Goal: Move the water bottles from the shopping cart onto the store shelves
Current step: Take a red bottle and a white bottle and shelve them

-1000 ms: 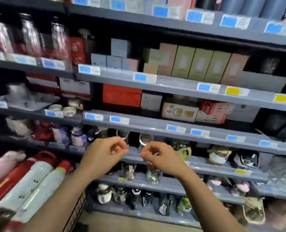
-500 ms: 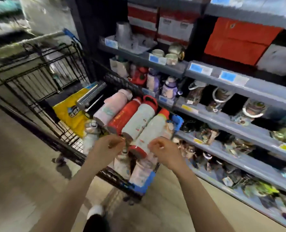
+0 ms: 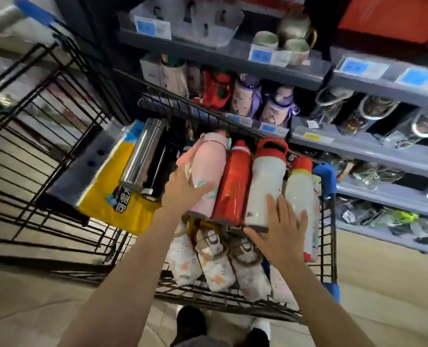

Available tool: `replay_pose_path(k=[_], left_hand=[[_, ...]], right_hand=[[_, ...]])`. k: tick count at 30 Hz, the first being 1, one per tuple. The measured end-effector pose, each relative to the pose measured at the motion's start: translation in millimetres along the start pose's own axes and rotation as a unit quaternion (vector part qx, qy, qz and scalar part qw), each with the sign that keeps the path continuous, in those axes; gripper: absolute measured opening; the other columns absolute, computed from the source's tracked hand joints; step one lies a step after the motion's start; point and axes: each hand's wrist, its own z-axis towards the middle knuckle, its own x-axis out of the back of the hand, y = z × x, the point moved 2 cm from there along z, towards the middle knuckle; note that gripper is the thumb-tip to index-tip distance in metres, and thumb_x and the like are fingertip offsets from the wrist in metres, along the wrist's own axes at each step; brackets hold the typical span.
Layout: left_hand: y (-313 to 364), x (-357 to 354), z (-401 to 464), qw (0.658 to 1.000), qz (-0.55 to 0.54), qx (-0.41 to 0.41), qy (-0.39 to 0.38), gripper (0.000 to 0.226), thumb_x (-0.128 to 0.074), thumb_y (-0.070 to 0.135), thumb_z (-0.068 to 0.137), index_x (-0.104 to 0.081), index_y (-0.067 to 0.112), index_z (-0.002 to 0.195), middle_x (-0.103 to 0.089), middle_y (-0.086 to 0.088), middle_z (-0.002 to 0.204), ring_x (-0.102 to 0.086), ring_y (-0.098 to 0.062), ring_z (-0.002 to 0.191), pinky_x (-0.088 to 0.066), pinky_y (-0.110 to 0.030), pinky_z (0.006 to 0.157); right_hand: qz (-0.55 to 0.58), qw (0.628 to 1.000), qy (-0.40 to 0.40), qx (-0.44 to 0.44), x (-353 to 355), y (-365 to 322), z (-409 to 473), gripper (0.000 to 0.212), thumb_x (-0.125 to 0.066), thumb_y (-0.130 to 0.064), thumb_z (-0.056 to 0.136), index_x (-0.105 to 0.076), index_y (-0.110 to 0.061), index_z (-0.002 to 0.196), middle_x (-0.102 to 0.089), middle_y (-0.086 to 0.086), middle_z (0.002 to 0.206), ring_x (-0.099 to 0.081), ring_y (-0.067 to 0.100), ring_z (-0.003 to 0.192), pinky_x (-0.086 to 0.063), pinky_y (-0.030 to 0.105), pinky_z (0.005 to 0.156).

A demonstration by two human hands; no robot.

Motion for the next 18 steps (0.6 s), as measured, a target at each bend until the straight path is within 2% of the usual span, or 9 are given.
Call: replay_pose_path(k=[3,5,7,18], left_hand=[[3.3,-15.1,11.9,0.999,-0.049,-0.003,-0.003,0.114,-0.078,0.067,0.056,-0.024,0.023,0.147,-0.043,-0.004,0.142,-0.045,-0.028,0.127,-0.041,-0.046,0.102],[2.6,-19.7,13.1,0.999,-0.051,-0.001,0.011,0.117,-0.075,0.073,0.050,-0.028,0.025,0.146,-0.047,-0.002,0.139,-0.048,-0.026,0.125,-0.043,-0.049,0.100],[1.5,-21.4,13.2,0.998,-0.052,0.002,0.020,0.115,-0.072,0.076,0.048,-0.030,0.027,0.144,-0.049,0.001,0.136,-0.049,-0.025,0.123,-0.045,-0.049,0.097],[2.4,-24.4,11.8,0.997,-0.073,0.004,0.030,0.095,-0.080,0.059,0.061,-0.036,0.024,0.139,-0.052,0.002,0.128,-0.051,-0.022,0.117,-0.045,-0.043,0.094]], right_hand=[[-0.004,1.000,-0.013,-0.008,2.1,-1.3,0.4,0.092,-0.032,-0.075,0.076,-0.032,-0.016,0.147,-0.046,0.017,0.145,-0.049,0.035,0.129,-0.020,0.057,0.108],[-0.010,1.000,-0.012,-0.007,2.9,-1.0,-0.3,0.093,-0.033,-0.074,0.076,-0.031,-0.016,0.148,-0.046,0.018,0.144,-0.051,0.035,0.128,-0.017,0.056,0.107],[-0.020,1.000,-0.011,-0.006,2.1,-0.6,-0.3,0.094,-0.033,-0.074,0.075,-0.030,-0.015,0.148,-0.045,0.019,0.145,-0.050,0.035,0.128,-0.016,0.056,0.107],[0.005,1.000,-0.027,-0.007,2.1,-1.2,-1.8,0.095,-0.032,-0.076,0.078,-0.024,-0.015,0.150,-0.039,0.019,0.149,-0.043,0.035,0.134,-0.011,0.056,0.112]])
